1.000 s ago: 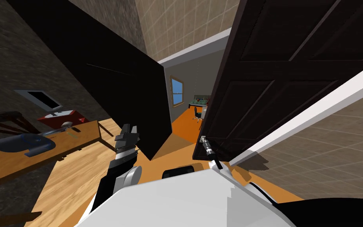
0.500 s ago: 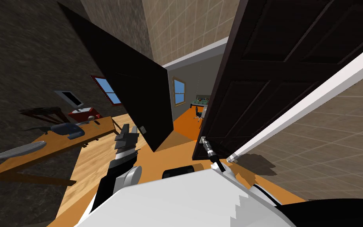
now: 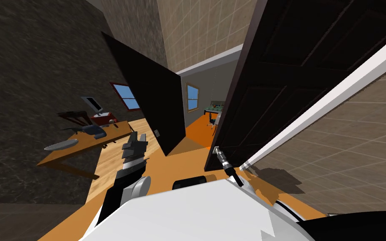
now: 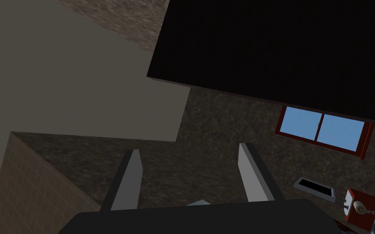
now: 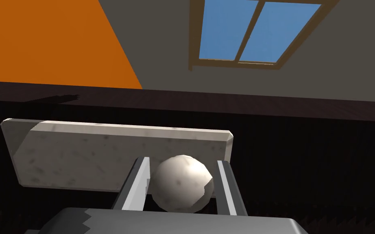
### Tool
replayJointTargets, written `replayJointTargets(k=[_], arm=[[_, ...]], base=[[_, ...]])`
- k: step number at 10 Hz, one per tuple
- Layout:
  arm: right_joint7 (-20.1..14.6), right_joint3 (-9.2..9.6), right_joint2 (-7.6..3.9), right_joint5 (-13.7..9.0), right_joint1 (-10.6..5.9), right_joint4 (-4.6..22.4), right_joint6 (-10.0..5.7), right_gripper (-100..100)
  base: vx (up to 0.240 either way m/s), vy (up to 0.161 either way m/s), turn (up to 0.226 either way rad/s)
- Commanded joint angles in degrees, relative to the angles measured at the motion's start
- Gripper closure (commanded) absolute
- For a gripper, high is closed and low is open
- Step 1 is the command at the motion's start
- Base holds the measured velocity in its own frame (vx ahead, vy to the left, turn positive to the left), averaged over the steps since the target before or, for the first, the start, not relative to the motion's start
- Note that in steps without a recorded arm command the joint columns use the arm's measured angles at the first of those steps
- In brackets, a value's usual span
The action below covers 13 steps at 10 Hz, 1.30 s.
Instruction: Pull the door open
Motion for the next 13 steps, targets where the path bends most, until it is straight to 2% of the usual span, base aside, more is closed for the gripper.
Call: replayJointTargets(k=[1,5,6,7,8,13], arm=[[-0.9,0.95,-0.68,0.2,0.37,0.9,-1.64,100],[-3.3,3.61,-3.35,0.7,2.80,0.1,-5.10,100],[-3.0,3.37,-2.95,0.7,2.66,-0.6,-4.20,100],[-3.5,4.34,-3.66,0.8,3.75,-0.4,-5.75,100],[-3.7,4.56,-3.88,0.7,3.99,-0.3,-6.24,100],[-5.0,6.56,-5.98,0.6,6.22,0.6,-10.70,100]], base=[[-0.150,-0.063,0.061],[-0.196,-0.069,0.107],[-0.103,-0.020,0.027],[-0.153,-0.037,0.168],[-0.212,-0.056,0.148],[-0.157,-0.061,0.111]])
